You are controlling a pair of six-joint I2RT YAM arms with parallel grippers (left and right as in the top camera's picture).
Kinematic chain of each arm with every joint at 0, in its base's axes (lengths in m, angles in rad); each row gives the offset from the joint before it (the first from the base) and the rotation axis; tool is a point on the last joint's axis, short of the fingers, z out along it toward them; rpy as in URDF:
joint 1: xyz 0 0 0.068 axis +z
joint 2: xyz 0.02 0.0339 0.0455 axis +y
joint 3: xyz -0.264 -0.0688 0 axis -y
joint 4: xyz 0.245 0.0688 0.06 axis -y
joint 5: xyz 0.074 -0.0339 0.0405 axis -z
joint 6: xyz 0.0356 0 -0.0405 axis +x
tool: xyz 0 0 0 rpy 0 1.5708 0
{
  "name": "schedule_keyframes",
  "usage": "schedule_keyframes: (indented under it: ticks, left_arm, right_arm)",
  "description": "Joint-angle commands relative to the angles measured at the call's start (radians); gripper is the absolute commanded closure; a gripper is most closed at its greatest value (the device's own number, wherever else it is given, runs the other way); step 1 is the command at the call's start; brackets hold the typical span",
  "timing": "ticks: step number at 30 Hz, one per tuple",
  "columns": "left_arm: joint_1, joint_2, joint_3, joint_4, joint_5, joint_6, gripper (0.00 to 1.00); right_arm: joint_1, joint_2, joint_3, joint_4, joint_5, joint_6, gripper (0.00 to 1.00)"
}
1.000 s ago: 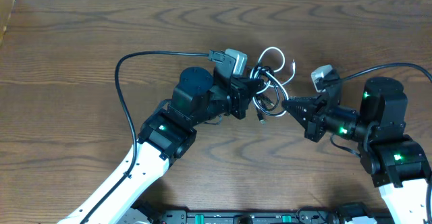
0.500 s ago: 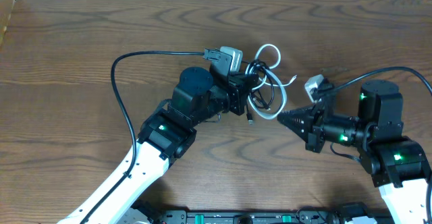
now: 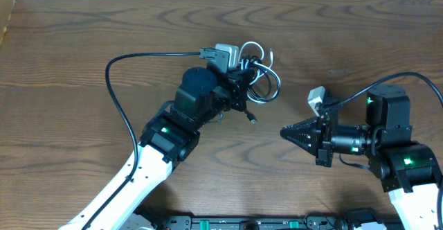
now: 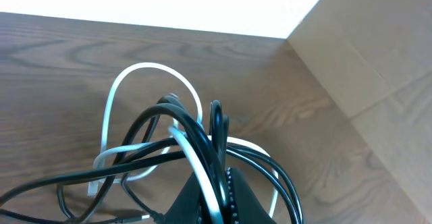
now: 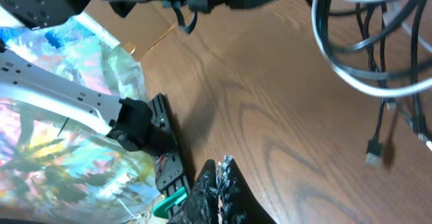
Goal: Untangle cables
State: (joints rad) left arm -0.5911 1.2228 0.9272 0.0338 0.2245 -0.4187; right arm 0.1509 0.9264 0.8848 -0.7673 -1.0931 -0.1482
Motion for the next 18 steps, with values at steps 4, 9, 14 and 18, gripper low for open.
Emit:
schedule_keyframes:
  ticks: [4, 9, 14, 18]
  left_arm:
    - [0.015, -0.014, 0.013, 0.009, 0.017, 0.002, 0.93]
    - [0.015, -0.014, 0.013, -0.004, 0.15, 0.045, 0.93]
    - [0.015, -0.014, 0.013, -0.014, 0.286, 0.09, 0.93]
    - [0.014, -0.014, 0.013, 0.001, 0.399, 0.097, 0.93]
  right_arm:
    - [-0.006, -0.005, 0.01, -0.014, 0.114, 0.029, 0.62]
    - [-0.007, -0.005, 0.01, 0.018, 0.289, 0.152, 0.32]
    - [-0.007, -0.005, 0.01, 0.125, 0.332, 0.235, 0.11]
    - [-0.007, -0.005, 0.01, 0.209, 0.332, 0.274, 0.01]
